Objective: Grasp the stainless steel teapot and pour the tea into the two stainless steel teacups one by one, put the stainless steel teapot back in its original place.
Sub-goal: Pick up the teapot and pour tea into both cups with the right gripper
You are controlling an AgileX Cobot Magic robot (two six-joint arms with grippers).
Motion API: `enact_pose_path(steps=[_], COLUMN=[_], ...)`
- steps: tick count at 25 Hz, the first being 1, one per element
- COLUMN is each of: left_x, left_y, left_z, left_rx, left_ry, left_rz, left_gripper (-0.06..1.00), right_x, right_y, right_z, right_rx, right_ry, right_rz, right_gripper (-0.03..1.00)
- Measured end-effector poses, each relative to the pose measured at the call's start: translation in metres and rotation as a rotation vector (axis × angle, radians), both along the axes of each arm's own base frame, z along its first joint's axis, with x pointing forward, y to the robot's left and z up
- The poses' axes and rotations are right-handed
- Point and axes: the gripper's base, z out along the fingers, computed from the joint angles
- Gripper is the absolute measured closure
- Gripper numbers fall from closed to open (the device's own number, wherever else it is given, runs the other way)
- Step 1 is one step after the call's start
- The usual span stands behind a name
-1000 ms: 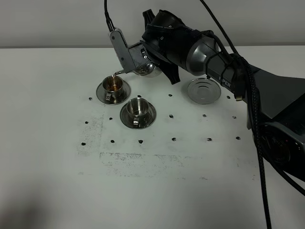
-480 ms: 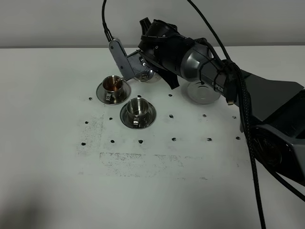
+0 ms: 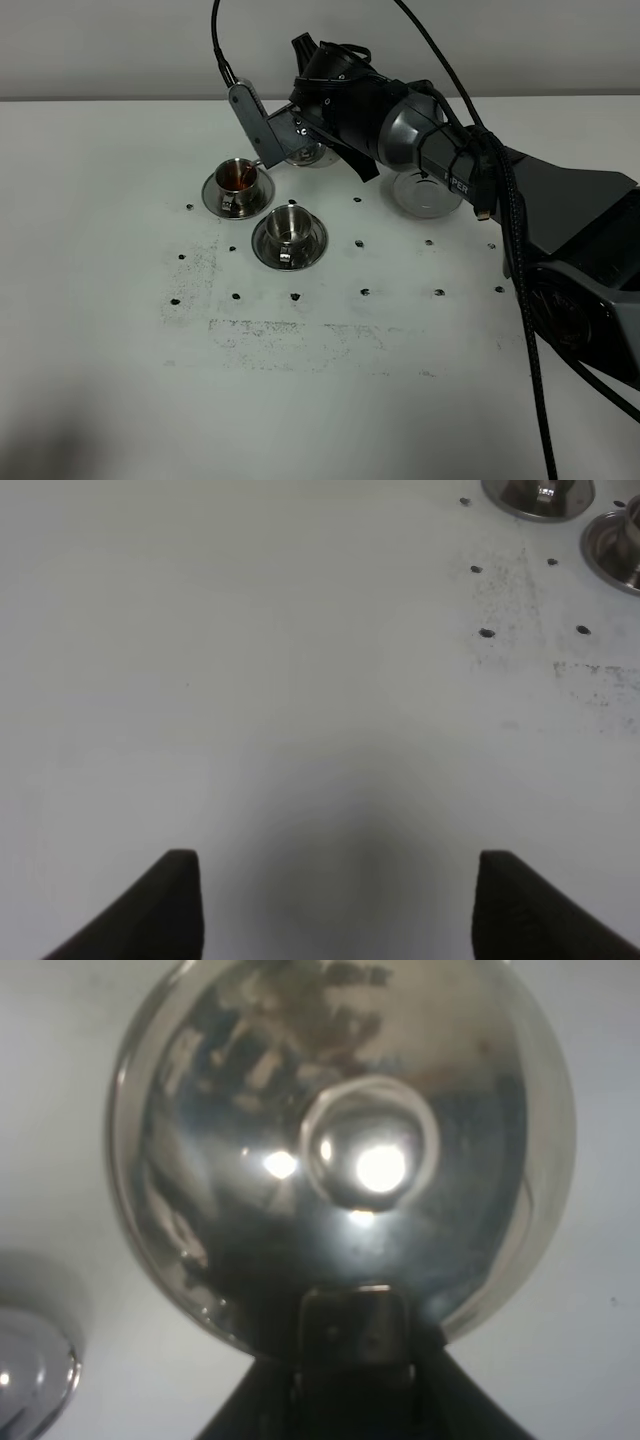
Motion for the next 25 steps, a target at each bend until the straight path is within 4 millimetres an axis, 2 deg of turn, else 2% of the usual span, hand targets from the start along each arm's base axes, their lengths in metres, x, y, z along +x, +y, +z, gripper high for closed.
enact_pose_path(steps=[25], left_x=[0.0], left_y=[0.0], left_z=[0.0], left_rx=[0.0], left_ry=[0.0], left_rz=[0.0], left_gripper=[0.39], right_x=[-0.001], right_y=[0.0074], right_z=[0.0041], right_rx=[-0.042], right_ry=[-0.057], right_rz=[0.049], right_gripper=[0.77])
